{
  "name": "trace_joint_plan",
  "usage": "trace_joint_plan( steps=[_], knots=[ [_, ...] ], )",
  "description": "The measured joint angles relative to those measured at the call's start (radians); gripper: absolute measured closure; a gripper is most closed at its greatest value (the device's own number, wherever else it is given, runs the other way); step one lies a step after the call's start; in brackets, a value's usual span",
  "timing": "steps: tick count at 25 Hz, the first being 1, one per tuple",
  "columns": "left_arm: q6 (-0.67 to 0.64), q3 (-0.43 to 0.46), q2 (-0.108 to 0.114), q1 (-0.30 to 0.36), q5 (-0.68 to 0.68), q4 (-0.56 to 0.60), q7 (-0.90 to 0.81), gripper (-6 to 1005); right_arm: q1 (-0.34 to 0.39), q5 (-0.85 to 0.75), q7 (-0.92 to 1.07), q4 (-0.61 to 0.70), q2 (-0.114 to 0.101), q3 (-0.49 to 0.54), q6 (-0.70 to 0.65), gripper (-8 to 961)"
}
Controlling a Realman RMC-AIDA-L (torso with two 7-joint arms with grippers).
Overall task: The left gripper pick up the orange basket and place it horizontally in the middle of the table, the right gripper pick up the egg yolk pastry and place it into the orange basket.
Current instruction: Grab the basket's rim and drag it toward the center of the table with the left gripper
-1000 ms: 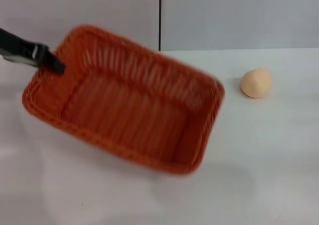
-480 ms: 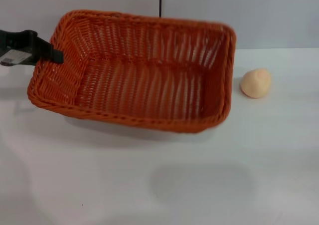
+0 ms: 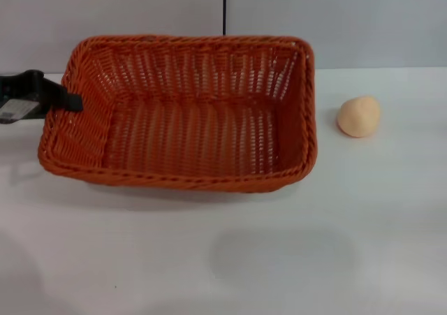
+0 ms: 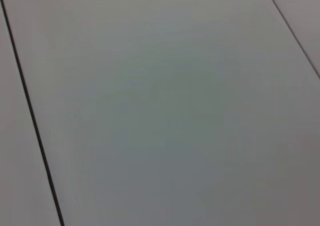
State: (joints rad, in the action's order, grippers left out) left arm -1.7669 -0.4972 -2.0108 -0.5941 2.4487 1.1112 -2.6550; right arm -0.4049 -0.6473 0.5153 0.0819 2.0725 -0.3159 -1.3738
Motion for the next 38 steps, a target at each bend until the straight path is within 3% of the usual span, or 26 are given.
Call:
trace_joint_plan(
  steps=[11,13,28,30,38],
  knots=[
    [-0.007,-0.023,-0.019,0.049,-0.007,0.021,0.019,792,-0.02,0.001,0.0,0.002,0.0,0.005,0.029,315],
    [-0.012,-0.051,-0.038,0.074,-0.007,0.058,0.032,790,-0.021,0.001,0.0,0.002,0.0,0.005,0.03,315],
    [-0.013,-0.103,-0.048,0.128,-0.049,0.083,0.045,775,-0.028,0.002,0.0,0.002,0.0,0.003,0.033,318],
    [-0.015,-0.141,-0.049,0.158,-0.125,0.078,0.05,773,-0.029,0.002,0.0,0.002,0.0,0.003,0.033,318],
    [-0.024,-0.185,-0.051,0.179,-0.172,0.075,0.045,764,-0.032,0.002,0.0,0.004,0.0,0.003,0.033,320]
  ],
)
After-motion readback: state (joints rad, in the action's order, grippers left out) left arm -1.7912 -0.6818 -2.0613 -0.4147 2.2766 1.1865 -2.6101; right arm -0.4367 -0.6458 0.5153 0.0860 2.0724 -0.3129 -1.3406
